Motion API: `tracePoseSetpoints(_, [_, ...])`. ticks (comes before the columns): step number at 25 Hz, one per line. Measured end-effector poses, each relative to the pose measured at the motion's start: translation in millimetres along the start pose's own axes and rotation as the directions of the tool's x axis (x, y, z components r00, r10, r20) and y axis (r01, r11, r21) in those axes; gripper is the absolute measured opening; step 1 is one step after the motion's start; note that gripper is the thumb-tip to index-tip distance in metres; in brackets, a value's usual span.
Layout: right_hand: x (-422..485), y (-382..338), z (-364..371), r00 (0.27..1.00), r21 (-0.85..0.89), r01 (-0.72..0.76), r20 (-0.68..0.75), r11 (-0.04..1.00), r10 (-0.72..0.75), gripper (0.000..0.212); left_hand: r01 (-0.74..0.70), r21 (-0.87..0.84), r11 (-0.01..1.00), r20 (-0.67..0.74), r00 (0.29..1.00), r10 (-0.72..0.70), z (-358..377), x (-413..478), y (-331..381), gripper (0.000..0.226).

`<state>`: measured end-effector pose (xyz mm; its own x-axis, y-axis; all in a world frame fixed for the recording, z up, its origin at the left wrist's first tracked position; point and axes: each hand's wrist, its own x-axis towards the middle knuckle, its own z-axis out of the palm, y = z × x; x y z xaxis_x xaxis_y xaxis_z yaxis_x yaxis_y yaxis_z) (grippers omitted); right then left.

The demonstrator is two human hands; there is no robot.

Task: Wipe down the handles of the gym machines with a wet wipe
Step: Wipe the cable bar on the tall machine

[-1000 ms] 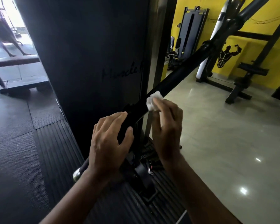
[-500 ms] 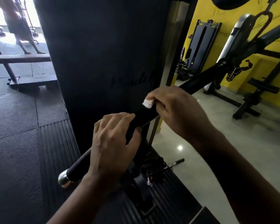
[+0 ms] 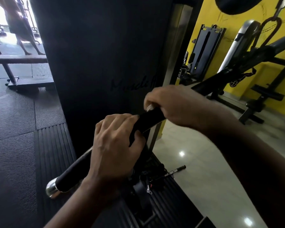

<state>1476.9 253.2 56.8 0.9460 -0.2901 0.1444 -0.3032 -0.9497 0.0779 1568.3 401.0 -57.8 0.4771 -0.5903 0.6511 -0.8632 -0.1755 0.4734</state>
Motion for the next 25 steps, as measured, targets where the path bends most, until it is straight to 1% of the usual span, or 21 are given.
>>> tracePoseSetpoints(2, [-5,9,-6,0.995,-0.054,-0.065,-0.085,0.996,0.061,0.02,0.016,-0.008,1.0,-0.003,1.0,-0.016,0,0,5,0.033])
tracePoseSetpoints(3, [-8,8,-6,0.993,-0.067,-0.052,-0.111,0.996,0.044,0.022,0.012,-0.004,1.0,-0.005,1.0,-0.012,0,0,7,0.033])
tracePoseSetpoints(5, [-17,-1,9,0.981,-0.1,0.098,-0.157,0.99,-0.113,0.029,-0.001,0.008,1.0,-0.015,1.0,0.001,0,1,13,0.029])
tracePoseSetpoints(6, [-22,-5,20,0.966,-0.118,0.129,-0.208,0.985,-0.151,0.032,0.009,0.009,1.0,-0.033,0.999,-0.008,-1,0,17,0.029])
tracePoseSetpoints(7, [-27,-4,29,0.941,-0.082,0.091,-0.32,0.992,-0.113,0.034,0.027,0.01,1.0,-0.06,0.998,-0.026,0,1,19,0.029])
tracePoseSetpoints(9, [-38,4,52,0.808,0.036,0.018,-0.589,0.999,0.007,0.032,0.053,0.028,0.998,-0.093,0.994,-0.05,2,1,23,0.031])
tracePoseSetpoints(10, [-45,2,65,0.739,0.012,0.013,-0.674,1.0,-0.001,0.028,0.055,0.041,0.998,-0.095,0.994,-0.05,2,1,24,0.031])
tracePoseSetpoints(11, [-50,1,78,0.682,-0.039,0.048,-0.729,0.998,-0.061,0.025,0.056,0.052,0.997,-0.097,0.994,-0.051,2,1,26,0.031])
tracePoseSetpoints(12, [-53,2,87,0.635,-0.035,0.096,-0.768,0.995,-0.089,0.024,0.063,0.061,0.996,-0.101,0.993,-0.056,2,1,28,0.031])
tracePoseSetpoints(13, [-52,4,95,0.576,0.04,0.124,-0.817,0.991,-0.039,0.022,0.07,0.065,0.995,-0.104,0.993,-0.063,2,2,31,0.031])
tracePoseSetpoints(14, [-50,5,103,0.501,0.157,0.127,-0.863,0.979,0.073,0.02,0.076,0.065,0.995,-0.107,0.992,-0.068,3,4,34,0.03])
tracePoseSetpoints(15, [-47,1,111,0.413,0.299,0.129,-0.883,0.945,0.223,0.018,0.081,0.061,0.995,-0.108,0.991,-0.074,3,6,37,0.029])
tracePoseSetpoints(16, [-44,-6,118,0.333,0.466,0.146,-0.854,0.873,0.4,0.017,0.084,0.057,0.995,-0.109,0.991,-0.077,5,6,39,0.029])
tracePoseSetpoints(17, [-42,-18,124,0.274,0.664,0.187,-0.743,0.724,0.611,0.016,0.081,0.057,0.995,-0.114,0.991,-0.074,6,6,41,0.029])
tracePoseSetpoints(18, [-39,-34,124,0.258,0.858,0.247,-0.506,0.45,0.823,0.015,0.073,0.06,0.996,-0.118,0.991,-0.066,7,6,43,0.029])
tracePoseSetpoints(19, [-36,-51,121,0.335,0.946,0.315,-0.187,0.077,0.923,0.015,0.062,0.064,0.996,-0.122,0.991,-0.054,8,6,43,0.029])
tracePoseSetpoints(20, [-30,-61,116,0.453,0.9,0.358,0.066,-0.249,0.889,0.015,0.05,0.068,0.996,-0.126,0.991,-0.041,9,6,43,0.029])
tracePoseSetpoints(21, [-24,-63,112,0.546,0.798,0.39,0.202,-0.46,0.813,0.016,0.04,0.072,0.997,-0.13,0.991,-0.03,9,7,43,0.029])
tracePoseSetpoints(22, [-20,-61,108,0.61,0.688,0.424,0.263,-0.589,0.747,0.019,0.029,0.079,0.996,-0.137,0.99,-0.018,9,8,43,0.028])
tracePoseSetpoints(23, [-18,-59,105,0.664,0.594,0.447,0.282,-0.669,0.693,0.023,0.019,0.089,0.996,-0.144,0.989,-0.006,8,9,42,0.027])
tracePoseSetpoints(25, [-18,-55,102,0.749,0.524,0.402,0.284,-0.751,0.599,0.029,0.015,0.111,0.994,-0.162,0.987,0.003,7,10,40,0.028])
